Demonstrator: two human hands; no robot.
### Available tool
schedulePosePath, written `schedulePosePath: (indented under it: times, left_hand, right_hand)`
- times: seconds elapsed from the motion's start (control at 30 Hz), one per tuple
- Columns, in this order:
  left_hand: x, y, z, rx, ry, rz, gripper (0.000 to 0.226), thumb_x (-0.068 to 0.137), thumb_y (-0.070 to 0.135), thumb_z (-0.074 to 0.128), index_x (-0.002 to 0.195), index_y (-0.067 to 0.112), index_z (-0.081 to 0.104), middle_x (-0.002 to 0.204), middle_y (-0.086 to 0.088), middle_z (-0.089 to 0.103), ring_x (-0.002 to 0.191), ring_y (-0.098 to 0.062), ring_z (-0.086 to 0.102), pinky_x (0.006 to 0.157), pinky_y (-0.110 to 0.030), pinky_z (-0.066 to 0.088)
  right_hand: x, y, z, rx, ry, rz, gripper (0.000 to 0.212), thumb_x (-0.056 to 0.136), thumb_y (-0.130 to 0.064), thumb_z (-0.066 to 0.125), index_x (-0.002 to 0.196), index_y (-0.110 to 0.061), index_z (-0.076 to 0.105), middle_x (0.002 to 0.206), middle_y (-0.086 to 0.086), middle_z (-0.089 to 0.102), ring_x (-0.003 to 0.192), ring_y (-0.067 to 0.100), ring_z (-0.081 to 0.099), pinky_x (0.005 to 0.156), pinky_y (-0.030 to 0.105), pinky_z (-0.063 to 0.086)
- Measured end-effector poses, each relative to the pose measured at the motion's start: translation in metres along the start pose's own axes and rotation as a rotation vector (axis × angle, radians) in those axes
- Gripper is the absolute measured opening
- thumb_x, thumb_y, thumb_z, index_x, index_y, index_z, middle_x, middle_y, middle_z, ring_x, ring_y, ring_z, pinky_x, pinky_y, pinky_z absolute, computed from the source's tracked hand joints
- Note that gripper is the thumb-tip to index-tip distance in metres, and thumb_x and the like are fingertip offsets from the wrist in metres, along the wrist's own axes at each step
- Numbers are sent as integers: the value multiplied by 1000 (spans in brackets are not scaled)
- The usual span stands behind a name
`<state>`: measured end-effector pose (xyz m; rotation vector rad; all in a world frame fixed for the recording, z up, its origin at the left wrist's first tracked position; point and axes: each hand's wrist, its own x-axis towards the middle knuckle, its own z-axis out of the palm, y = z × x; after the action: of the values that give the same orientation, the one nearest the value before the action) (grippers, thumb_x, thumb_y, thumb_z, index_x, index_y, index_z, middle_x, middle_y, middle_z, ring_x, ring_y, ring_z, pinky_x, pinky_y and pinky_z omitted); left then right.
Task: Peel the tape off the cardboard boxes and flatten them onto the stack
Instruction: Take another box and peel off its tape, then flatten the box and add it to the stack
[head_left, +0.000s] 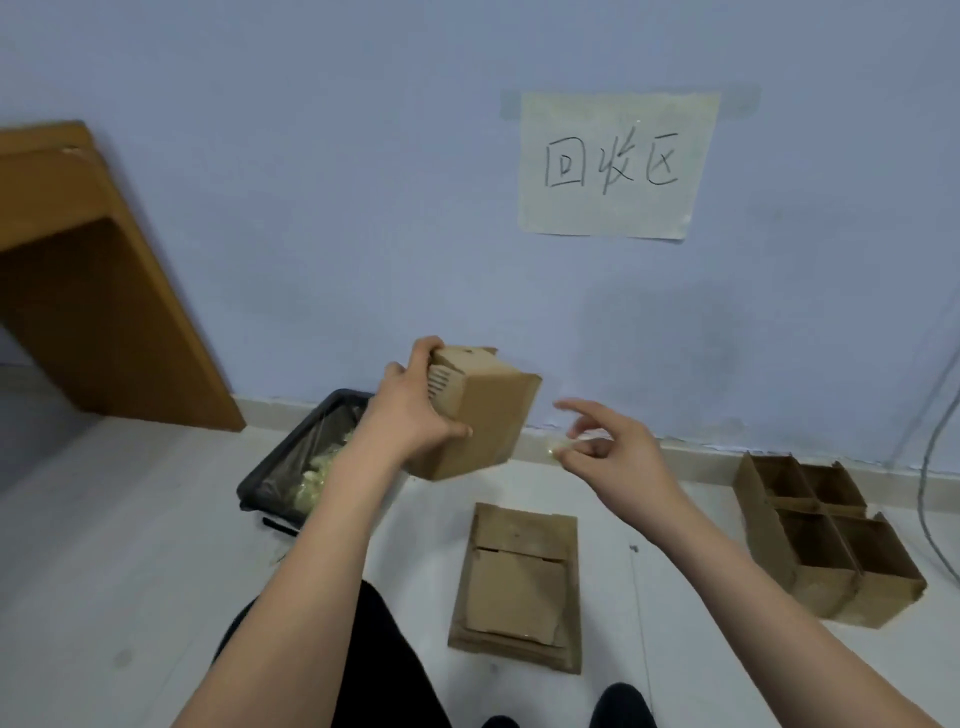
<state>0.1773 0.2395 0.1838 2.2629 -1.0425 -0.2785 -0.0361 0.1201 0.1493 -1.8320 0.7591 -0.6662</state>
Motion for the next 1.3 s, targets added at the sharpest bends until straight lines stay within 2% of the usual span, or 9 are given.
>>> schedulePosePath:
  times: [0.1, 0.27, 0.37, 0.5, 0.67, 0.9, 1.03, 1.2, 1.3]
  left_hand:
    - [11, -37, -28, -35, 180, -138, 99, 69, 30, 89, 144, 41, 26, 119, -7, 41, 105, -38, 57, 92, -43, 46]
    - [18, -107, -49, -88, 361, -341, 100, 74, 22, 88, 148, 40, 24, 128, -12, 38, 102, -40, 56, 85, -44, 46]
    - [19, -147, -51, -112, 398, -470, 100, 73, 21, 88, 148, 41, 25, 130, -13, 39, 109, -43, 56, 90, -47, 46]
    - [21, -185, -51, -133, 503, -547, 99, 72, 18, 87, 146, 41, 25, 127, -13, 40, 105, -42, 56, 91, -48, 48]
    - [29, -208, -46, -136, 489, -600, 99, 72, 20, 88, 146, 42, 25, 126, -9, 37, 92, -31, 48, 85, -43, 47]
    - [35, -215, -44, -193, 454, -597, 100, 72, 18, 89, 144, 45, 25, 122, -3, 36, 92, -26, 48, 75, -37, 43]
    - [34, -211, -45, -216, 443, -579, 103, 72, 20, 90, 146, 44, 24, 121, 0, 33, 96, -22, 45, 75, -38, 47]
    - [30, -203, -50, -243, 443, -571, 105, 72, 20, 90, 149, 44, 21, 120, 1, 31, 98, -20, 43, 76, -35, 45]
    - [29, -199, -51, -262, 431, -566, 104, 73, 21, 90, 148, 44, 22, 120, 1, 30, 99, -19, 42, 78, -38, 48]
  right_hand:
    - [29, -16, 52, -20, -44, -23, 56, 82, -18, 71, 128, -46, 55, 105, -9, 58, 73, 11, 66, 59, 19, 46]
    - [80, -13, 145, -80, -89, 43, 14, 82, -28, 77, 85, -19, 67, 78, -4, 69, 60, 0, 60, 51, 16, 39]
    - [103, 0, 200, -64, -126, 33, 18, 83, -20, 75, 67, -19, 66, 62, -4, 63, 46, -1, 51, 46, 12, 36]
    - [127, 34, 273, -161, -202, 44, 17, 82, -7, 69, 65, -9, 69, 62, -4, 62, 57, 2, 55, 53, 10, 39]
    - [143, 92, 355, -278, -287, 83, 13, 78, 3, 59, 69, 5, 68, 67, 11, 66, 63, 21, 59, 54, 29, 43]
    - [133, 147, 407, -280, -303, 133, 22, 77, 9, 48, 68, -9, 56, 71, 7, 58, 67, 21, 51, 57, 28, 39]
    - [131, 154, 418, -250, -288, 81, 10, 95, -5, 49, 89, -10, 55, 83, 8, 58, 71, 16, 50, 58, 24, 38]
    - [139, 161, 433, -309, -272, 55, 24, 99, -8, 43, 106, 5, 61, 88, 4, 47, 67, -19, 48, 61, 1, 38]
    - [141, 162, 436, -425, -235, -25, 8, 89, -5, 58, 87, -3, 66, 88, 7, 51, 69, -2, 50, 56, 11, 36]
